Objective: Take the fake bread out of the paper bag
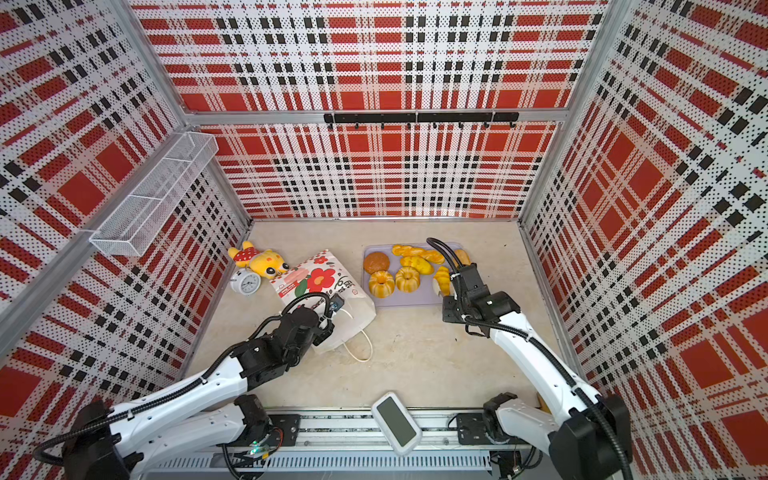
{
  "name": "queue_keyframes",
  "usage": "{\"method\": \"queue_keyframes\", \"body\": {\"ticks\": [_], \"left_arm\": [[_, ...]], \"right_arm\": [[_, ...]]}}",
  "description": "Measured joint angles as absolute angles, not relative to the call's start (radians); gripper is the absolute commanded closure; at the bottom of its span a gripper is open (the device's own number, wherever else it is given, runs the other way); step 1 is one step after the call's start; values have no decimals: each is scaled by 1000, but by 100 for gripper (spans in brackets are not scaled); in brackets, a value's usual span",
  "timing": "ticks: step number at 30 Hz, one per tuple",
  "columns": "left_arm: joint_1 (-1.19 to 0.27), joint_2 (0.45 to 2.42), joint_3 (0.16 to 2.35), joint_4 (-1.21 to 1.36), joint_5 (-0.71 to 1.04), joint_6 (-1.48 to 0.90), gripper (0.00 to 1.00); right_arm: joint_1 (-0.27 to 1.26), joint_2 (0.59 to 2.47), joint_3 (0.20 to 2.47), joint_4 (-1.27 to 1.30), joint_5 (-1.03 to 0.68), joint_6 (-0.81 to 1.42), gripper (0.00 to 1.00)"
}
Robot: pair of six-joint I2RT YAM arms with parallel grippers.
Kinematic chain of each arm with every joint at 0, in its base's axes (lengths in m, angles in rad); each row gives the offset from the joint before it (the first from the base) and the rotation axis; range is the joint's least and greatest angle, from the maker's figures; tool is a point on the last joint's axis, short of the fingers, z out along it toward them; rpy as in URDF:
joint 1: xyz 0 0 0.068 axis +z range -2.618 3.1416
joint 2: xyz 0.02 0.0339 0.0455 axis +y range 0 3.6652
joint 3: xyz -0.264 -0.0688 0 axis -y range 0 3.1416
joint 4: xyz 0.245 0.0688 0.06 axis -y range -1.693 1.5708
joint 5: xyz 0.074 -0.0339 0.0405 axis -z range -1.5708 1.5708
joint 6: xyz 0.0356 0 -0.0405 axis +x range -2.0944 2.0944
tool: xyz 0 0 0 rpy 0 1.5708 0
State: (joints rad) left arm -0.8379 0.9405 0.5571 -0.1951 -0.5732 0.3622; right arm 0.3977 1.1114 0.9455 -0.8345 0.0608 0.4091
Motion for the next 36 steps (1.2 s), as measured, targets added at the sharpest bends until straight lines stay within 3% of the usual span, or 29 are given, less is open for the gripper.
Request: {"method": "queue_keyframes", "body": {"ticks": [5, 10, 16, 20, 26, 33, 36], "left_arm": [[-838, 940, 557, -195, -573, 362, 100], [-839, 941, 557, -195, -574, 356, 100], [-839, 942, 556, -187, -574, 342, 100], [-839, 947, 552, -175, -574, 334, 100], [-839, 951, 549, -163, -577, 317, 100], [-839, 951, 543, -147, -577, 310, 100], [-839, 951, 543, -142, -577, 306, 100]], "right_arm": [[398, 1011, 967, -828, -82, 431, 65], [445, 805, 837, -746, -258, 580, 65], [828, 657, 634, -570, -251, 863, 65], [1052, 836, 613, -383, -187, 976, 64], [1091, 1150, 620, -74, -101, 1068, 68], [1067, 1398, 740, 157, 1, 1084, 99], [1037, 1499, 780, 276, 12, 1093, 100]]}}
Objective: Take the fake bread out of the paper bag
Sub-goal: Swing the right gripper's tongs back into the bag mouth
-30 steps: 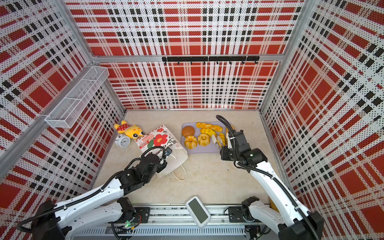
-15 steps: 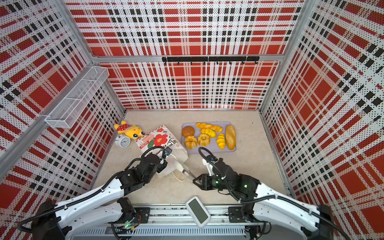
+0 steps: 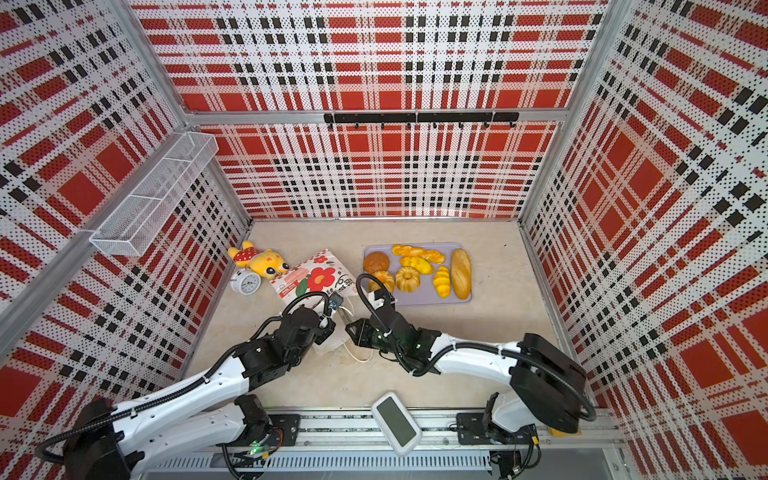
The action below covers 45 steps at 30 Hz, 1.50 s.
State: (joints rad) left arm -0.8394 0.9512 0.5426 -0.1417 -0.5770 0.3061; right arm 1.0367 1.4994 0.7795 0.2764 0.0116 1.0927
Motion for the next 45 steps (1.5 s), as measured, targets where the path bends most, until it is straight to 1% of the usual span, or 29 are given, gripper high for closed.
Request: {"method": "queue_keyframes", "body": {"ticks": [6, 15, 20, 29, 32, 35, 38, 42, 45], "left_arm": [[-839, 951, 543, -138, -576, 295, 100], [-838, 952, 543, -133, -575, 286, 100], [-837, 956, 543, -127, -569, 281, 100], [-834, 965, 543, -119, -558, 266, 100], [-831, 970, 543, -119, -555, 261, 100], [-830, 970, 543, -119, -554, 256, 100], [-825, 970, 543, -119, -555, 250, 100], [-819, 970, 543, -118, -554, 244, 100], [-818, 970, 543, -118, -554, 240, 100]], "right_arm": [[982, 1672, 803, 467, 20, 1151, 100], [963, 1872, 911, 640, 49, 1228, 100], [962, 1927, 949, 697, 77, 1267, 100], [976, 1933, 941, 648, 106, 1312, 100], [995, 1914, 927, 624, 111, 1312, 100], [1040, 1835, 867, 585, 130, 1316, 100], [1123, 1712, 786, 507, 155, 1318, 100], [1248, 1526, 738, 310, 207, 1291, 100], [1282, 1421, 737, 223, 238, 1267, 100]]}}
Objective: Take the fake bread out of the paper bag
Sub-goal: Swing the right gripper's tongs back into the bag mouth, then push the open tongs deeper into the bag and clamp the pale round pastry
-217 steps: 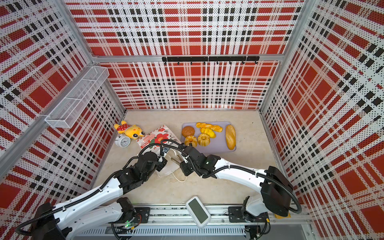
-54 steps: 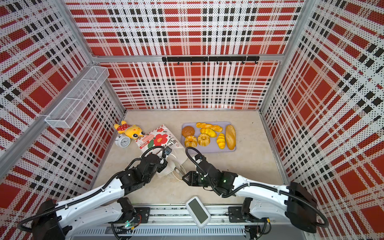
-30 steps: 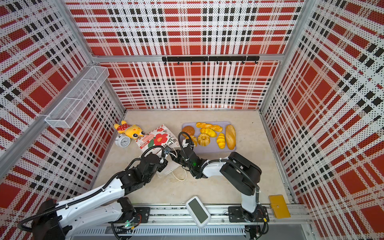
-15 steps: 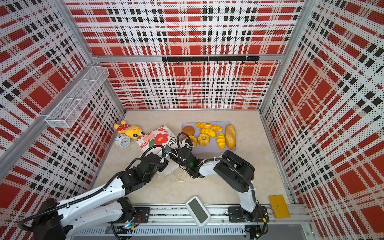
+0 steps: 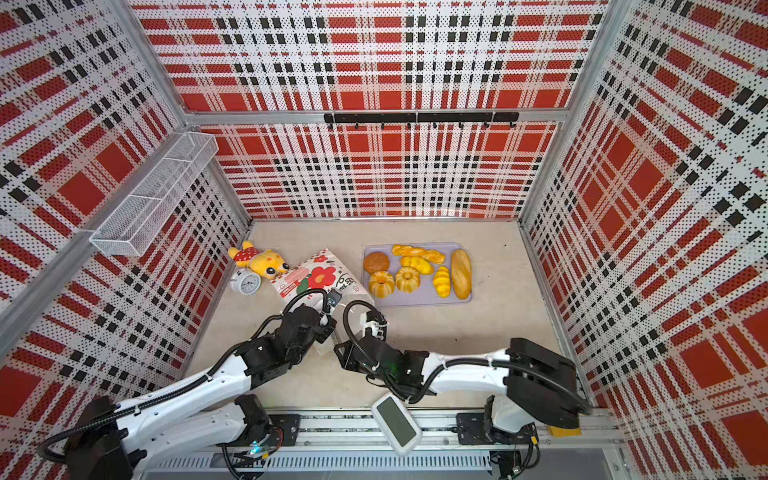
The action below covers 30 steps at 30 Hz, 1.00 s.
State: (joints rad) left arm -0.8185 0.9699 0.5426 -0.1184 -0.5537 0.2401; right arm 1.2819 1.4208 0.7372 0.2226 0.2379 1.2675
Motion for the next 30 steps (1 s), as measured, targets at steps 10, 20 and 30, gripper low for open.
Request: {"method": "queue_keyframes", "body": {"ticks": [10, 20, 30], "left_arm": [[-818, 970, 543, -118, -554, 232, 100], [-815, 983, 543, -118, -553, 232, 100], [-810, 983, 543, -118, -553, 233, 100]], "right_arm": [[1271, 1354, 710, 105, 318, 1042, 78], [1231, 1452, 643, 313, 321, 743, 61], [1224, 1587, 775, 310, 308, 609, 57]]}}
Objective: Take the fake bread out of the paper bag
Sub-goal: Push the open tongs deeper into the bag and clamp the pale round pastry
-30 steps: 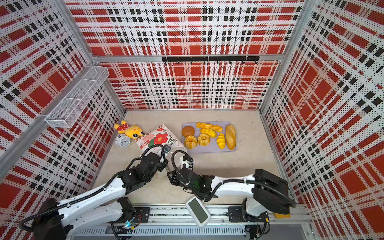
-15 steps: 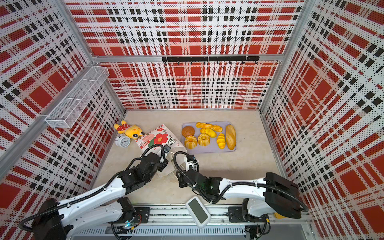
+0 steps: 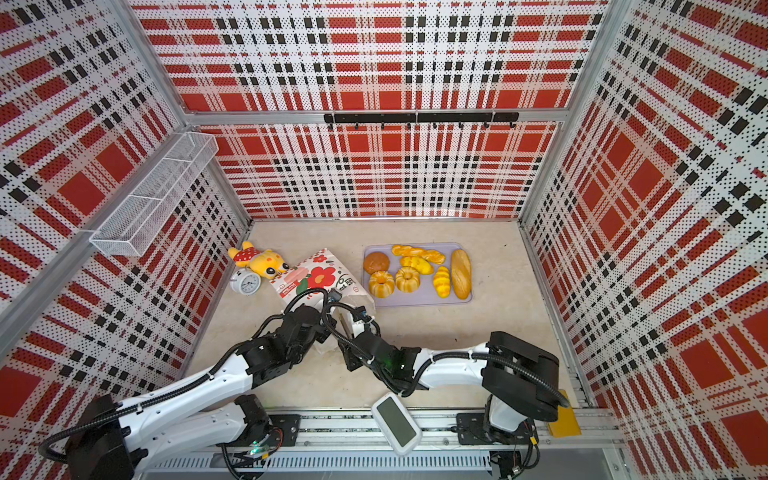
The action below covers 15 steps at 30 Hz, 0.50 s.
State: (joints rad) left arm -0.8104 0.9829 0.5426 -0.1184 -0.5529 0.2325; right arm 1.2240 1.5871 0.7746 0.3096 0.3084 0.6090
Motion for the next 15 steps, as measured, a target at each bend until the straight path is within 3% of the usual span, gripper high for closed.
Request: {"method": "queue_keyframes", "body": {"ticks": [15], "left_arm": [[-802, 982, 543, -117, -554, 232, 100]], "right_arm": [[1191, 1706, 943, 156, 354, 545, 55]]}}
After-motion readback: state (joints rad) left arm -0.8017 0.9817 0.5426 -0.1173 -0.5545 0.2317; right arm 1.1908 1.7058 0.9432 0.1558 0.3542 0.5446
